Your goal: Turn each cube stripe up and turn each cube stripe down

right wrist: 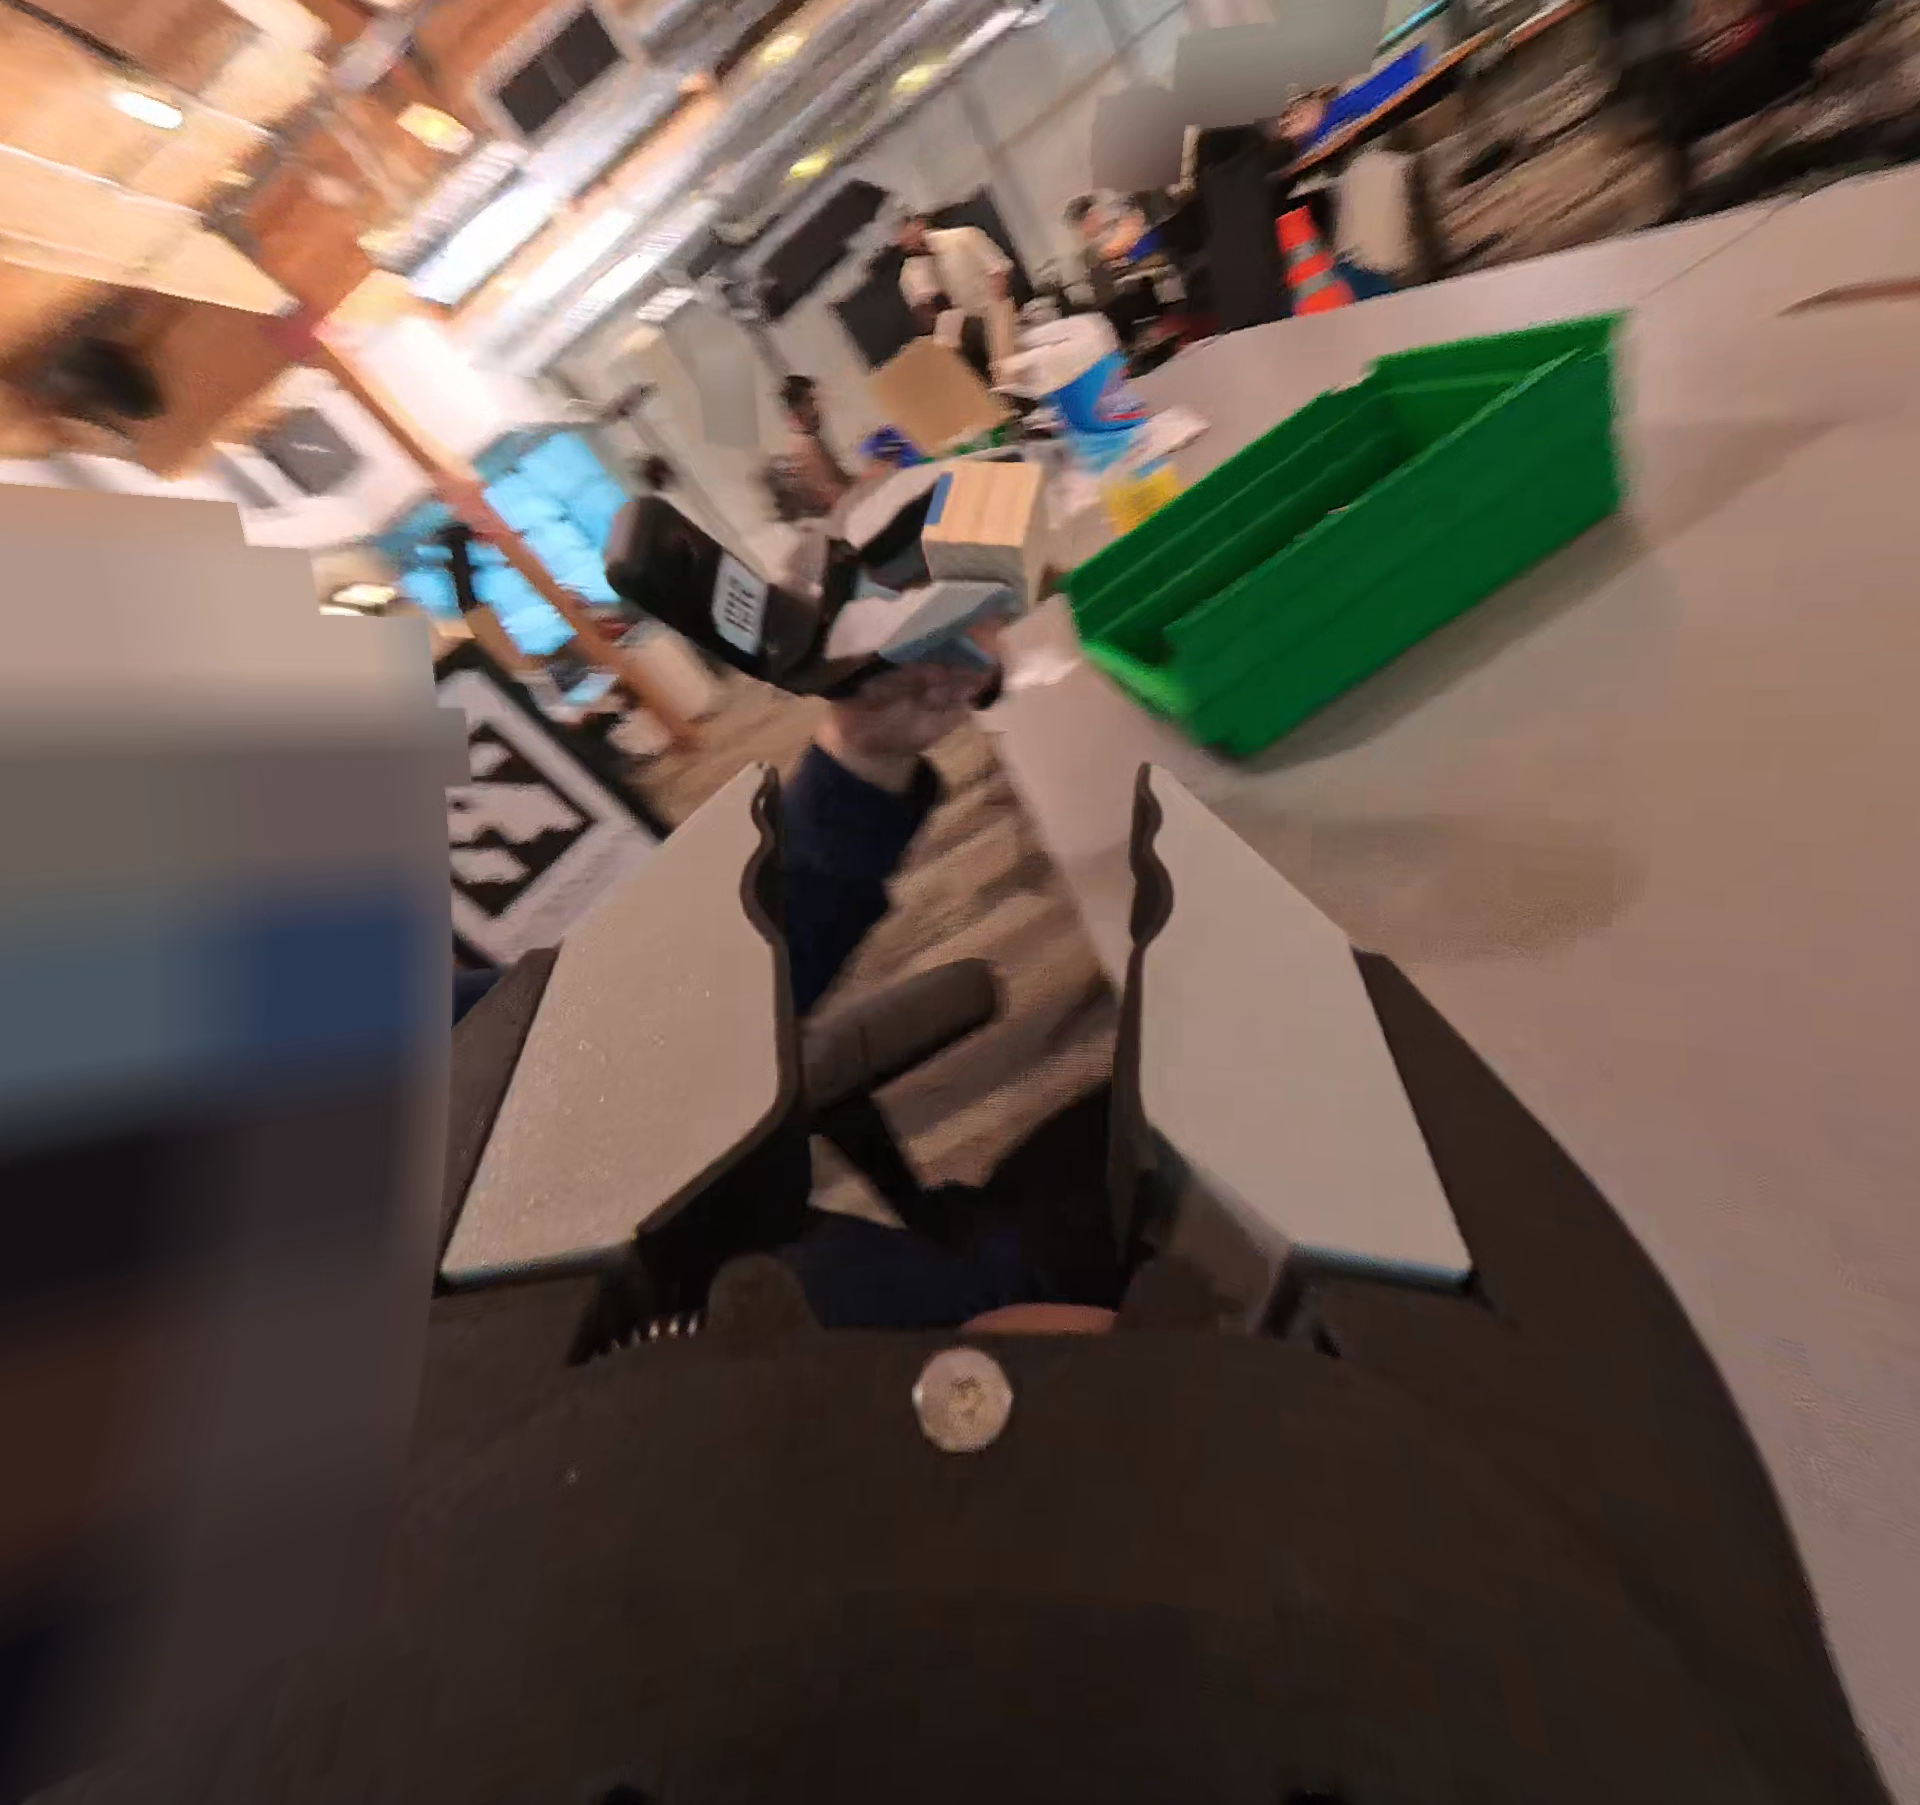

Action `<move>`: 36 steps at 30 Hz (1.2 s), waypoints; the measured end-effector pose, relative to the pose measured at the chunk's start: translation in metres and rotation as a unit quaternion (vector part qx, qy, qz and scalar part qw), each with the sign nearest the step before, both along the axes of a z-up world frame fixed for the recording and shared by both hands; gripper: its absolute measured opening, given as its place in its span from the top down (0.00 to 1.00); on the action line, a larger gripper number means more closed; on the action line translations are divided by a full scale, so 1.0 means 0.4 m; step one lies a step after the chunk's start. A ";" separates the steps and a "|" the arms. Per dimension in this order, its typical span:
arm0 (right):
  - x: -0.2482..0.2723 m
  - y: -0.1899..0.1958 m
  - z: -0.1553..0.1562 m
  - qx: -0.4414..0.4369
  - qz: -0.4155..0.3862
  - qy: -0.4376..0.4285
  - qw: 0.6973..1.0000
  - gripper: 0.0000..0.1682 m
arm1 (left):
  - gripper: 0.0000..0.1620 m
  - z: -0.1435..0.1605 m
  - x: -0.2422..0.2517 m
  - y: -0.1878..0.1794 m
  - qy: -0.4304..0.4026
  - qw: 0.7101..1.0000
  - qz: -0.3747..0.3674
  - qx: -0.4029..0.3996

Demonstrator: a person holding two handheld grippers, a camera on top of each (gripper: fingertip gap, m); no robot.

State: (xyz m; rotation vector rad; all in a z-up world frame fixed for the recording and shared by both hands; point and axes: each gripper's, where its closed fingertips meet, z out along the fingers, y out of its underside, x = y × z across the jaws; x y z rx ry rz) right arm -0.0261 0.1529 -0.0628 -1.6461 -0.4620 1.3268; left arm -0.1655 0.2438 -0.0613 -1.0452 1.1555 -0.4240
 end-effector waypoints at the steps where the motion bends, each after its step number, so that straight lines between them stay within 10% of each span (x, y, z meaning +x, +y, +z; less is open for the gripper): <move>1: -0.040 -0.005 -0.005 -0.020 0.040 0.033 0.998 0.62 | 0.70 0.006 0.031 -0.063 -0.009 0.999 -0.043 0.018; 8: -0.213 -0.044 -0.050 -0.132 0.206 0.131 0.961 0.57 | 0.70 -0.026 0.144 -0.294 0.000 0.977 -0.167 0.134; 23: -0.255 -0.038 -0.108 -0.159 0.232 0.135 0.950 0.74 | 0.71 -0.086 0.159 -0.273 -0.038 0.979 -0.165 0.114; 32: -0.059 0.097 -0.106 -0.056 -0.036 -0.014 0.998 0.76 | 0.77 -0.162 0.119 -0.138 -0.034 0.998 -0.060 -0.011; 36: 0.336 0.234 -0.104 -0.005 -0.342 -0.214 0.915 0.76 | 0.82 -0.229 0.053 -0.098 0.006 0.996 -0.023 -0.080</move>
